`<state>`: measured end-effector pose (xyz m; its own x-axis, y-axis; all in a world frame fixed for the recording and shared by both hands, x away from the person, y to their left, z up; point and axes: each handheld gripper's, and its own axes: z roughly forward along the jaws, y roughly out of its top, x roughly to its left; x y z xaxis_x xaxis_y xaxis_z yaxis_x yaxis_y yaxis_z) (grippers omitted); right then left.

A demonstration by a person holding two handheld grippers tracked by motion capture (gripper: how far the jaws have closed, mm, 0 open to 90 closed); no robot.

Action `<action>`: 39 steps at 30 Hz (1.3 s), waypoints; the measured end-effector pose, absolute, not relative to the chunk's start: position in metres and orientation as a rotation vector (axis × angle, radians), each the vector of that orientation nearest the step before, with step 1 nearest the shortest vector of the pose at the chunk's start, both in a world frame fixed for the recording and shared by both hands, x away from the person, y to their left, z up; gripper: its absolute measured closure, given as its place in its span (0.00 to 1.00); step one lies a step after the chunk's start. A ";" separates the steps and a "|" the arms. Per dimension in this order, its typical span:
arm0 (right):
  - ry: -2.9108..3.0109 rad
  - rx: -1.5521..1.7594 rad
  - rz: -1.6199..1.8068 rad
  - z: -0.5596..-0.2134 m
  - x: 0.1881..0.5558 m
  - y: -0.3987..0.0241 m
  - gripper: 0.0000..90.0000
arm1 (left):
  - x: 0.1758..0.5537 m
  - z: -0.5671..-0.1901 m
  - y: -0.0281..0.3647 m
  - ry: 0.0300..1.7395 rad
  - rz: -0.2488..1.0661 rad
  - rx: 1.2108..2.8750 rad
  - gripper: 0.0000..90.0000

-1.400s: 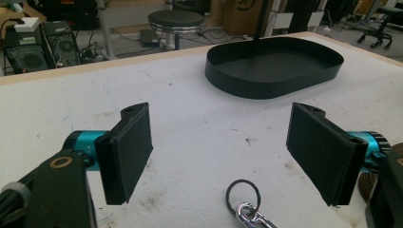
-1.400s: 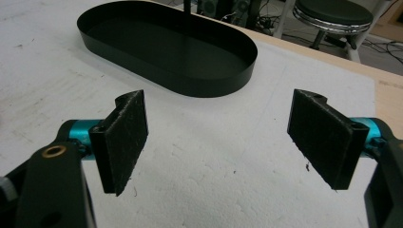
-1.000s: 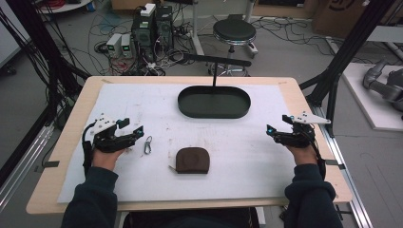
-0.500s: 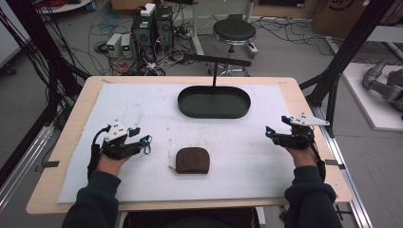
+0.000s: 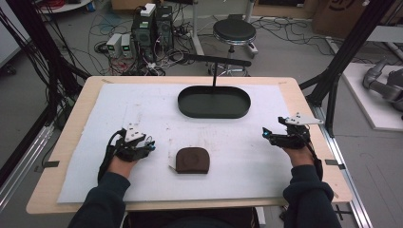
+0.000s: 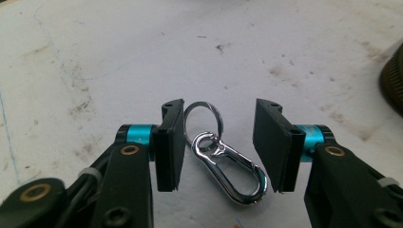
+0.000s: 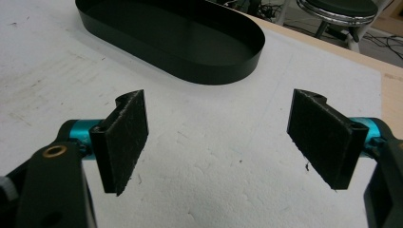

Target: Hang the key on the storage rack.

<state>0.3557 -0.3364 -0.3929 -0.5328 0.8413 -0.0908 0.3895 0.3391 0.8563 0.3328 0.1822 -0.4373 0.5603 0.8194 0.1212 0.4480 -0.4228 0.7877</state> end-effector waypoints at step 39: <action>2.087 1.082 1.113 -0.396 0.355 -0.339 0.27 | 0.333 -0.434 0.204 1.175 0.498 2.081 0.72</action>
